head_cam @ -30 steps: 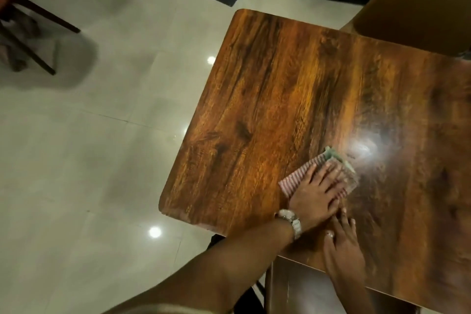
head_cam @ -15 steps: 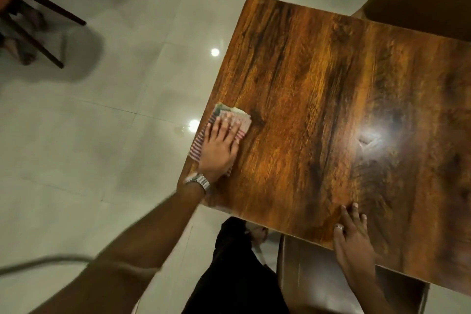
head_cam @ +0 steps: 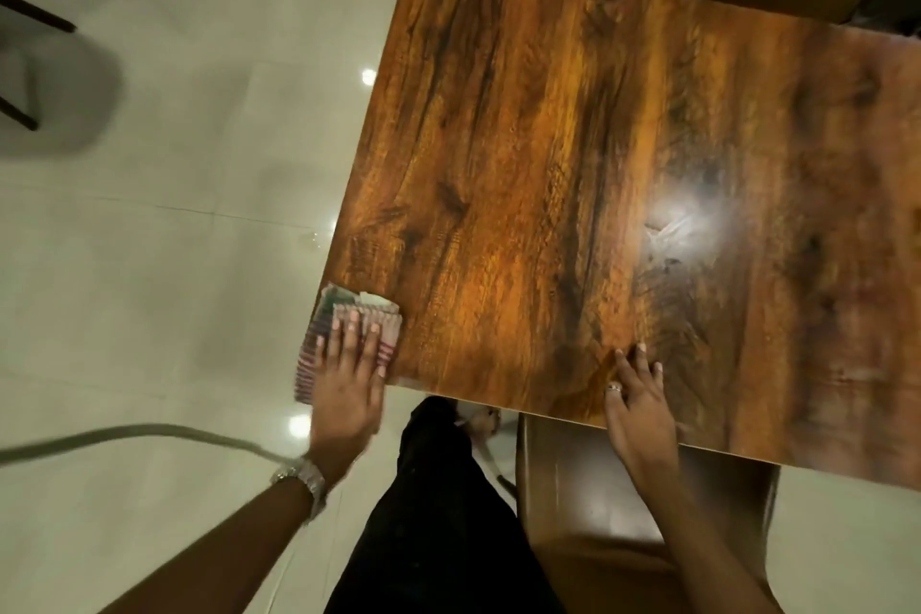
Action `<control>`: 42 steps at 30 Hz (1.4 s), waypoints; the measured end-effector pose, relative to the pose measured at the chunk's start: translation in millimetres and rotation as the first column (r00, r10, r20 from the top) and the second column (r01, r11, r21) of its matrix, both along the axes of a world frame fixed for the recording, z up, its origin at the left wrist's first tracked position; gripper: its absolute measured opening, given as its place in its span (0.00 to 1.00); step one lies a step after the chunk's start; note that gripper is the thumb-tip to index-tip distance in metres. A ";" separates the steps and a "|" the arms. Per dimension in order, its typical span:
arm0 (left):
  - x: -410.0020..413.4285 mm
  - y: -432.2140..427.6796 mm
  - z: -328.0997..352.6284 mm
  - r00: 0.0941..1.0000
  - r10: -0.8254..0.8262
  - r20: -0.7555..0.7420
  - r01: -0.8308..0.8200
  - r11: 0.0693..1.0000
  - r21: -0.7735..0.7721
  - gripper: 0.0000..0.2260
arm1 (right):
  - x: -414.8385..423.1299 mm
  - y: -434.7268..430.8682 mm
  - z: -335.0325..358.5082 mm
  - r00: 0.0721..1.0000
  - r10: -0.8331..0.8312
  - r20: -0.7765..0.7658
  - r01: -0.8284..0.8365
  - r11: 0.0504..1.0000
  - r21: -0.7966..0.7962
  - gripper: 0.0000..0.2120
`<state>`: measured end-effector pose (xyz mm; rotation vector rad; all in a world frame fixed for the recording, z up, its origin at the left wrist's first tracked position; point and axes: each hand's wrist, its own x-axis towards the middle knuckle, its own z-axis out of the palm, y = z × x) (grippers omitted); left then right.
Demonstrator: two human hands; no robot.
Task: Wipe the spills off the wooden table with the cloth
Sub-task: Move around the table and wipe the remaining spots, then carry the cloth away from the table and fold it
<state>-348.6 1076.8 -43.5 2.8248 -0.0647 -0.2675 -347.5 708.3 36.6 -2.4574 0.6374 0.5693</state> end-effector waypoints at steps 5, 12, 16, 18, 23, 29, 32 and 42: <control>-22.1 -112.9 3.4 0.989 -0.144 -0.033 0.143 0.989 -0.040 0.27 | -5.6 -4.2 -1.3 0.998 -0.047 0.036 0.044 0.996 0.078 0.24; -16.7 -214.7 6.8 0.898 -0.439 -0.019 0.435 0.894 -0.106 0.30 | -19.3 -6.6 -2.7 0.998 0.038 0.052 -0.042 0.996 0.074 0.27; 26.3 -222.6 18.8 0.789 -0.613 -0.026 0.609 0.788 -0.085 0.29 | -15.1 -8.6 4.4 0.994 0.101 0.049 -0.102 0.995 0.009 0.28; 60.8 -224.4 32.3 0.770 -0.638 -0.002 0.636 0.767 -0.079 0.28 | -8.2 -8.6 11.7 0.991 0.121 0.065 -0.120 0.993 -0.018 0.29; 141.3 -209.7 94.8 0.911 -0.393 -0.124 0.365 0.909 -0.201 0.23 | 21.0 -3.4 38.0 0.972 0.199 0.124 -0.183 0.975 -0.128 0.29; 182.2 -168.1 173.4 0.987 -0.157 -0.022 0.140 0.931 -0.337 0.17 | 77.3 18.4 76.4 0.927 0.276 0.252 -0.247 0.959 -0.140 0.28; 195.3 -149.3 204.1 0.986 -0.127 0.107 0.154 0.940 -0.305 0.18 | 110.0 38.5 98.5 0.904 0.312 0.292 -0.265 0.945 -0.189 0.28; 226.7 -71.6 240.0 0.935 -0.097 0.340 0.164 0.971 -0.173 0.22 | 177.1 110.7 135.8 0.837 0.422 0.349 -0.305 0.889 -0.342 0.28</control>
